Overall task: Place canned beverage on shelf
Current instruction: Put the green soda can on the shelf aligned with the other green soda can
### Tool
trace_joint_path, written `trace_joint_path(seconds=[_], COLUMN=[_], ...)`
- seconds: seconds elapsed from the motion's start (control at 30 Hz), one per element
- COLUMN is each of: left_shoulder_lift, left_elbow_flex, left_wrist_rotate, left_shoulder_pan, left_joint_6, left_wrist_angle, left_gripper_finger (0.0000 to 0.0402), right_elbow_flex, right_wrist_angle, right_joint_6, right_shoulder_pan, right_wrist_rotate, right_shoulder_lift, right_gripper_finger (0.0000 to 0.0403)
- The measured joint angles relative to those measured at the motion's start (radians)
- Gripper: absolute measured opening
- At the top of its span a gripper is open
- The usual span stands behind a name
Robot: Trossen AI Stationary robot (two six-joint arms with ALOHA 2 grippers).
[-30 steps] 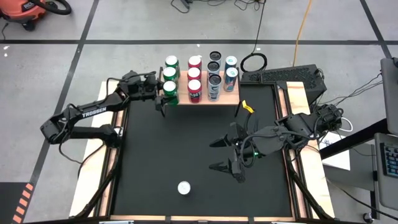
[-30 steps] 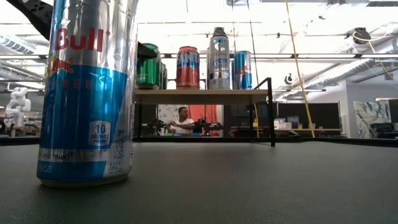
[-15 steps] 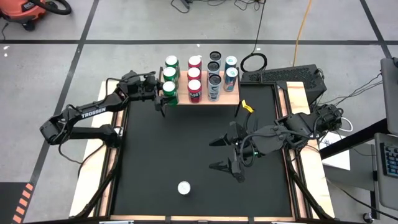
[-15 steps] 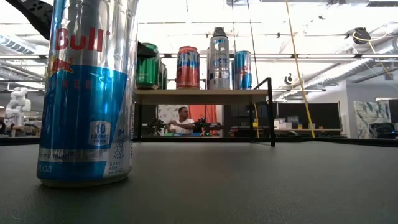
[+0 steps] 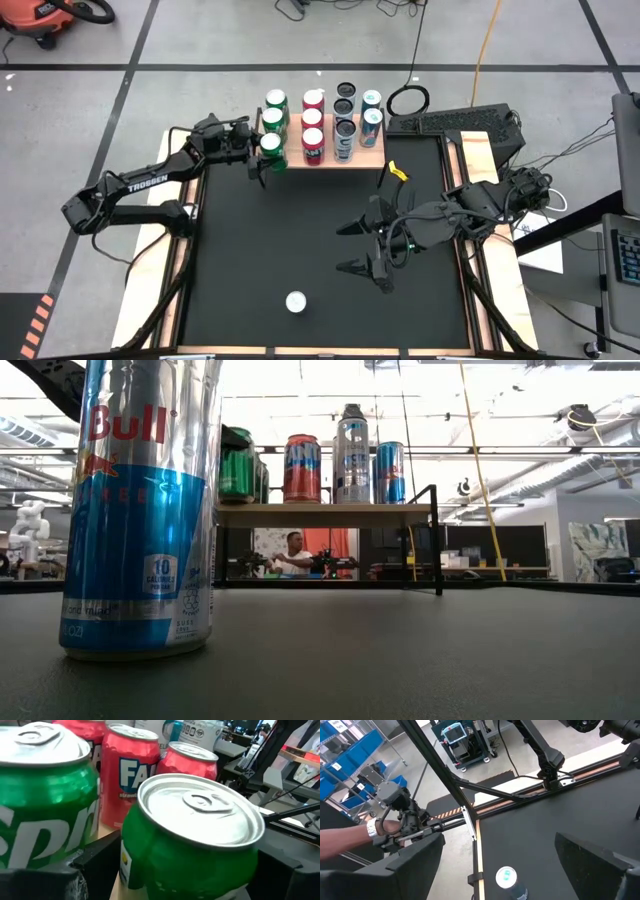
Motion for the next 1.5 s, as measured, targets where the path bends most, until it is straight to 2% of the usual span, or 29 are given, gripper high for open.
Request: trace_joint_path(seconds=[0.4,1.1,1.3,1.5], left_shoulder_lift=[-0.007,-0.009,-0.037,-0.093], left_elbow_flex=[0.002,0.074,0.127,0.191], left_wrist_rotate=[-0.016,-0.045,-0.049,-0.094], left_shoulder_pan=[0.002,0.003,0.003,0.003], left_joint_6=[-0.002,-0.028,-0.027,-0.019], left_wrist_angle=[-0.025,-0.054,-0.122,-0.278], left_gripper_finger=[0.0348,0.0348,0.0348,0.0348], right_elbow_flex=[0.000,0.000,0.000,0.000], right_wrist_angle=[0.010,0.016,0.016,0.016], right_joint_6=[-0.025,-0.025,-0.025,-0.031], right_shoulder_pan=[-0.006,-0.005,-0.005,-0.005], right_wrist_rotate=[0.022,0.021,0.021,0.020], right_shoulder_lift=[0.000,0.000,0.000,0.000], right_gripper_finger=[0.0363,0.0363,0.0363,0.0363])
